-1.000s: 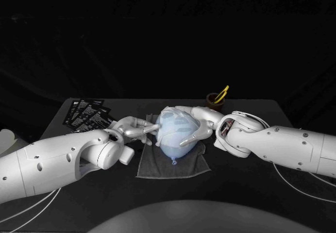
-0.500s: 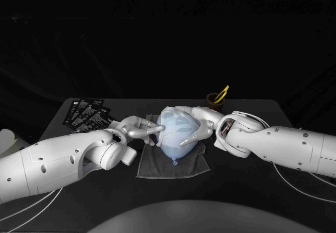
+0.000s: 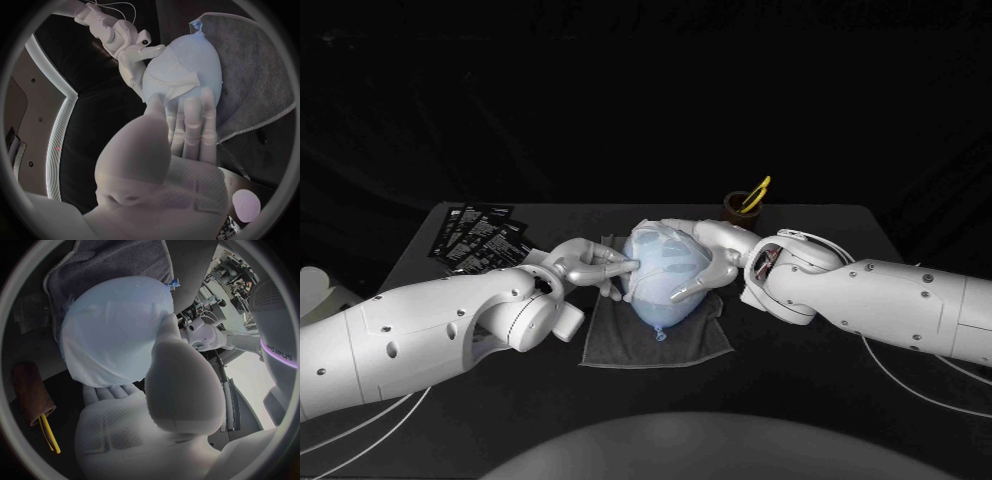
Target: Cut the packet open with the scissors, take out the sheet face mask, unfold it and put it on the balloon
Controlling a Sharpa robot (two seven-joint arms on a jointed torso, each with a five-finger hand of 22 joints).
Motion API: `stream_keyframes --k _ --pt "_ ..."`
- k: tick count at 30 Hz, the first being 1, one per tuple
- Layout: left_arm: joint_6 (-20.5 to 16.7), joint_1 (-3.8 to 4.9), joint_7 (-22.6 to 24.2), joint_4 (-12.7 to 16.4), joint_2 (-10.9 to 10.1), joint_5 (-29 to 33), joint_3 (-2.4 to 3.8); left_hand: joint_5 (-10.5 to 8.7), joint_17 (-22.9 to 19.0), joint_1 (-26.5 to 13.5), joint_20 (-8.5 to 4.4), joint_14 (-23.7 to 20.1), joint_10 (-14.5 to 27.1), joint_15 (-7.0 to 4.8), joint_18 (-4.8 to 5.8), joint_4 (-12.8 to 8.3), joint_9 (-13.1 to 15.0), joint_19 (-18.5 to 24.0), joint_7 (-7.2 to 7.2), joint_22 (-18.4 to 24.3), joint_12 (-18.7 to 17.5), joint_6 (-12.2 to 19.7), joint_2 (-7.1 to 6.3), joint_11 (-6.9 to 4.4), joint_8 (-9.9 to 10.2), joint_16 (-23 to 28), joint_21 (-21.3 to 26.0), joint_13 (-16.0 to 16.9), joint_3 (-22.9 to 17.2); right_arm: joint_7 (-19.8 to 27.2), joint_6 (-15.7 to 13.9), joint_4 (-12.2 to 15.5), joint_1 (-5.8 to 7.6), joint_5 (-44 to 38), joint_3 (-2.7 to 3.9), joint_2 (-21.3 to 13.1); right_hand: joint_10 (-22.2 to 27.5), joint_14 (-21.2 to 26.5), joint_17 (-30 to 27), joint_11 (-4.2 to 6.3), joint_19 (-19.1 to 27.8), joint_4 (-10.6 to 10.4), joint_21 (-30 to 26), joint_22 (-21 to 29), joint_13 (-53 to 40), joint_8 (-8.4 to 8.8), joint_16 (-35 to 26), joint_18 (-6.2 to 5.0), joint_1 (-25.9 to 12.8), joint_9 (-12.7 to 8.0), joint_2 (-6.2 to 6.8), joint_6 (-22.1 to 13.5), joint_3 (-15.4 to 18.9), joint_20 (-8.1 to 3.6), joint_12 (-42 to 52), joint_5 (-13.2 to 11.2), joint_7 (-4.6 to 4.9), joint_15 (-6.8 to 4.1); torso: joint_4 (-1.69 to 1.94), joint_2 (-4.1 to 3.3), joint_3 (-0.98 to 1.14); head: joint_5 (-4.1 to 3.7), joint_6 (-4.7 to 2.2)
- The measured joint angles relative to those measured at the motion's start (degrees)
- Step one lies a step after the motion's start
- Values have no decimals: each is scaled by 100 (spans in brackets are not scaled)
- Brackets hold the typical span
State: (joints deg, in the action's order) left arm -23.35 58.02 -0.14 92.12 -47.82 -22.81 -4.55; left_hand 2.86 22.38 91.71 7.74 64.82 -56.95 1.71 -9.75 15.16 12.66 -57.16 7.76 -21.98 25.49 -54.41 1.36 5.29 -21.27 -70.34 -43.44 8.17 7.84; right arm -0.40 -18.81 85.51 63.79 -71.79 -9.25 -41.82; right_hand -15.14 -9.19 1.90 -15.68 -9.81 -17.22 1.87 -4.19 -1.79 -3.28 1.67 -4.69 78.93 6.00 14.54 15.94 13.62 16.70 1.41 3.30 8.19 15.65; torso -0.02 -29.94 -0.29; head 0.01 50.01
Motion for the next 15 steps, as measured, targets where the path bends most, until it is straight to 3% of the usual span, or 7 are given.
stream_keyframes --k 3,6,15 --pt "1 0 12 -4 11 -6 0 0 -6 305 -38 39 -50 -39 1 -78 4 -38 -34 -43 27 -108 147 -50 -34 -51 -65 7 -165 -2 0 -3 -2 0 0 1 0 0 0 0 0 0 0 0 0 4 0 1 0 -1 0 0 0 0 21 0 0 0 1 0 1 -1 0" --pt "0 0 19 -15 18 -14 0 0 -7 527 -75 93 -123 -91 3 -164 -6 -47 -71 -97 92 -236 213 -117 -67 -114 -145 7 -302 -2 0 -4 -3 0 1 2 0 0 0 0 0 0 0 0 1 4 0 2 0 0 0 0 1 0 22 0 0 0 1 0 0 -4 0" --pt "-11 0 43 -37 43 -51 1 -2 164 601 -142 218 -299 -193 5 -157 -37 -17 -121 -261 197 -423 210 -191 -101 -329 -368 30 -543 -6 1 -6 -5 0 1 5 0 0 0 0 0 -1 0 1 3 5 0 34 1 4 0 -1 1 0 22 0 0 0 1 3 1 -8 0"
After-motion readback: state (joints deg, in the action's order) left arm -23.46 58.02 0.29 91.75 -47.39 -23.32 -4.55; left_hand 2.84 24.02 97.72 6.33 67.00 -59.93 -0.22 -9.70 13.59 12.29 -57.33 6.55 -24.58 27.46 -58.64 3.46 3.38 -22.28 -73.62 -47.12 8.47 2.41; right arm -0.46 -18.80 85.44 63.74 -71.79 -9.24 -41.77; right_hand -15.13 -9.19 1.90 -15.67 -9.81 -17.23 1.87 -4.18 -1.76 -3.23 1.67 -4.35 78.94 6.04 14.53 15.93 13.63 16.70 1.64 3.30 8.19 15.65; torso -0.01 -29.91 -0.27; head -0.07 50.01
